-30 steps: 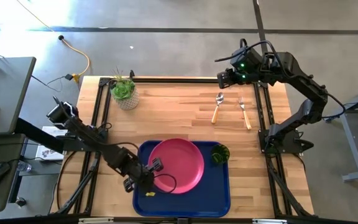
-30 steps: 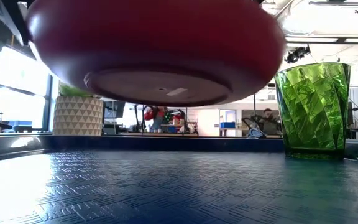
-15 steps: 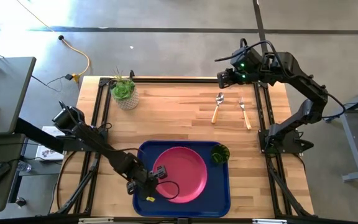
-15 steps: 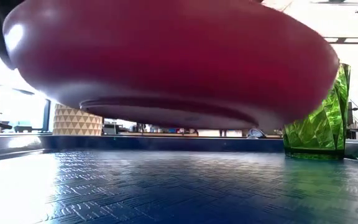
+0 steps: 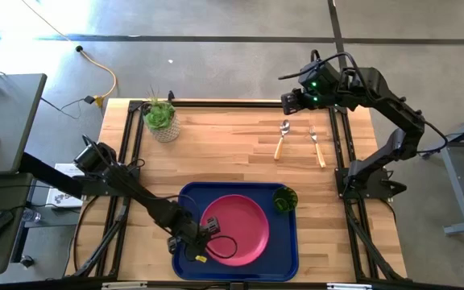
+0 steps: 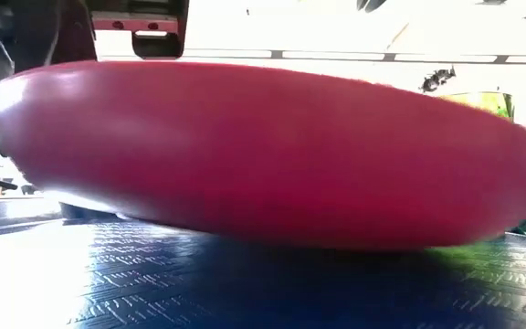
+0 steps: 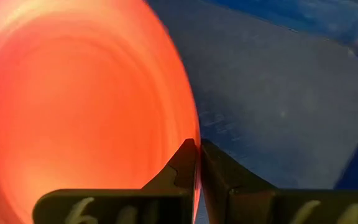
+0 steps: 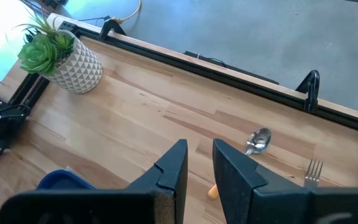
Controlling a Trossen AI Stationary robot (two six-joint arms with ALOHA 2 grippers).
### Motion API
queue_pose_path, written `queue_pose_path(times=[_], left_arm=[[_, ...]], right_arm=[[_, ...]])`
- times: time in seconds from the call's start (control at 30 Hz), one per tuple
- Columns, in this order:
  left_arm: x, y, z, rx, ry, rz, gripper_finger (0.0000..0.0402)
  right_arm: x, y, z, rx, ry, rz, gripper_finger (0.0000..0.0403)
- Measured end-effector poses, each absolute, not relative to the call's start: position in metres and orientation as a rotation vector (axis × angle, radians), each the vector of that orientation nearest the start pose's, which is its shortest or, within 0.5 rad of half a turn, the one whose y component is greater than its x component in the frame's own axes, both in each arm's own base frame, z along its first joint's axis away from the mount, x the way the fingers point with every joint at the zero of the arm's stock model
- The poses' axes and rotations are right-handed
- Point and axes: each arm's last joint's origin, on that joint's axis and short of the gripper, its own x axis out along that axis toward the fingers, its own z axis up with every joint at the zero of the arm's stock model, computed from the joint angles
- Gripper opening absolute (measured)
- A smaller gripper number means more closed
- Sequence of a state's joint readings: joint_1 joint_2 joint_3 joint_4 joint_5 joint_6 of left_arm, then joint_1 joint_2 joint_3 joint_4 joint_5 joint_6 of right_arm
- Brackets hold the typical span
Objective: Pick and place plate/cup/fork/spoon on tray
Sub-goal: Put the pink plate on the blue tray to the bottom left of the green cup
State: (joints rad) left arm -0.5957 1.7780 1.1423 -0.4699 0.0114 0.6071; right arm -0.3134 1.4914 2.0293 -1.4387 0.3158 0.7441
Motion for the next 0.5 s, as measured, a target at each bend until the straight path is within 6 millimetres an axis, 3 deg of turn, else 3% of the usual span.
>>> queue_pose_path(times=[0.5], left_arm=[[0.2907, -0.1972, 0.1748, 0.89, 0.884, -0.887, 0.0019]], right_arm=[[0.2236, -0.0818, 0.4691, 0.66, 0.658, -0.889, 0.0067]])
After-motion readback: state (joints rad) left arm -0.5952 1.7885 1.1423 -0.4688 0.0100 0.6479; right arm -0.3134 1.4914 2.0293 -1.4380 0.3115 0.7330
